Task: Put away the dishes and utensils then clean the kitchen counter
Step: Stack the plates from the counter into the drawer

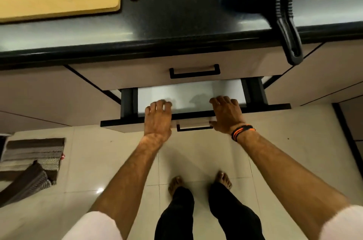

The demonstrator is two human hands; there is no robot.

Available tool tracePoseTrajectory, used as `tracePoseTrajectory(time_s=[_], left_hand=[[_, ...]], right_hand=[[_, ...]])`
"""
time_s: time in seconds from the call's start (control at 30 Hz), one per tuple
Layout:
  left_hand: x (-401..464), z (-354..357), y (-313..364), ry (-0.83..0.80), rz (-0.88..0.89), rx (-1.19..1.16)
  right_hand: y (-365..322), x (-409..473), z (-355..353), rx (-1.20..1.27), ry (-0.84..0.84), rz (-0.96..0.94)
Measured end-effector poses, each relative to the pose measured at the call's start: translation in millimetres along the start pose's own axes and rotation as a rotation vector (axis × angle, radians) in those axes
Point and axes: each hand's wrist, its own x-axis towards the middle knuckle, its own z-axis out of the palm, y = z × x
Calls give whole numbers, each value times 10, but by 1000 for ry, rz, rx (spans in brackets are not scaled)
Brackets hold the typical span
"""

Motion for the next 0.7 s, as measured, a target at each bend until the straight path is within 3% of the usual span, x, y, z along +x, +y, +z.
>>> tracePoseTrajectory(time_s=[0.07, 0.13, 0.43, 0.7], left_hand=[[33, 50, -156, -219, -4, 33], [16, 96, -245, -302, -5, 13], [-431, 103, -172, -447, 19, 24], [-1227, 231, 9, -422, 16, 48]], right_hand=[[66, 51, 15, -17, -185, 27], [73, 28, 68, -14, -207, 31], [-51, -413, 217, -75, -292, 81], [-106, -1189, 456, -96, -280, 103]])
